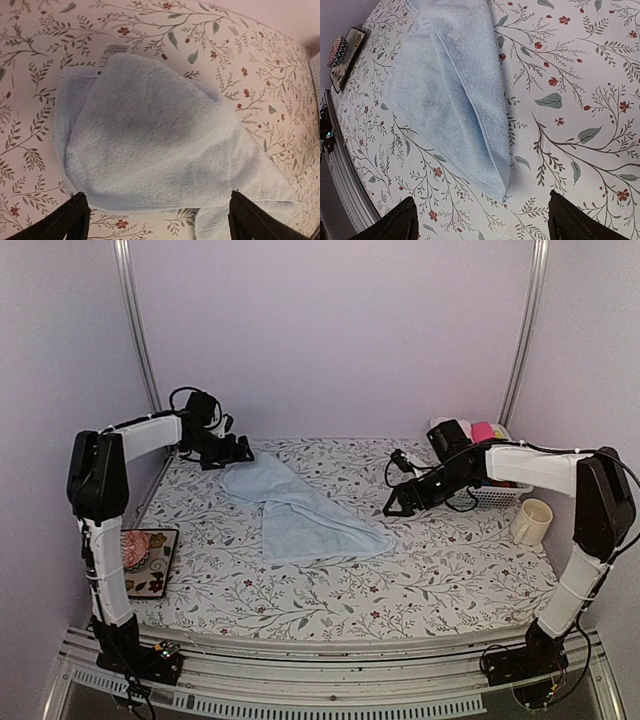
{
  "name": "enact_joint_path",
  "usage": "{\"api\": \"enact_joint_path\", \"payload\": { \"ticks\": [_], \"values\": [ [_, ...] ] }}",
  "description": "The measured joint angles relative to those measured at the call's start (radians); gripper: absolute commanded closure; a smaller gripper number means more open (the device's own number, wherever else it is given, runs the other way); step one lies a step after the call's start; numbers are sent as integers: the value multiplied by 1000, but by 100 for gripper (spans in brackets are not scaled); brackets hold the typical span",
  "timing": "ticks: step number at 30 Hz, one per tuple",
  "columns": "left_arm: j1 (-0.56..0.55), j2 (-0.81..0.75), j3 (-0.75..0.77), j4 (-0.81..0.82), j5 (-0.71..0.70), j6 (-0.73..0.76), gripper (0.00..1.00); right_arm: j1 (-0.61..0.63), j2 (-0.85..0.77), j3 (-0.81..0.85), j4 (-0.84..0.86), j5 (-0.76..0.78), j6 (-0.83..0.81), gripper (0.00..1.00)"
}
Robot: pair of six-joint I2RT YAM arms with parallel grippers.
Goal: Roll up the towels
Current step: Pick up the towel from the center of the board.
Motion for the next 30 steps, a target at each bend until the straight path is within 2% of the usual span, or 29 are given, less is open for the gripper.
{"api": "enact_joint_path", "payload": {
  "ticks": [6,14,30],
  "values": [
    [68,26,-66,-14,-43,-29,11,3,37,-28,6,3,65,13],
    [93,55,-113,-5,-85,-62,21,10,77,-39,16,-6,94,15],
    [117,152,-13,12,-132,-58,59,20,123,-47,17,-8,98,18]
  ]
}}
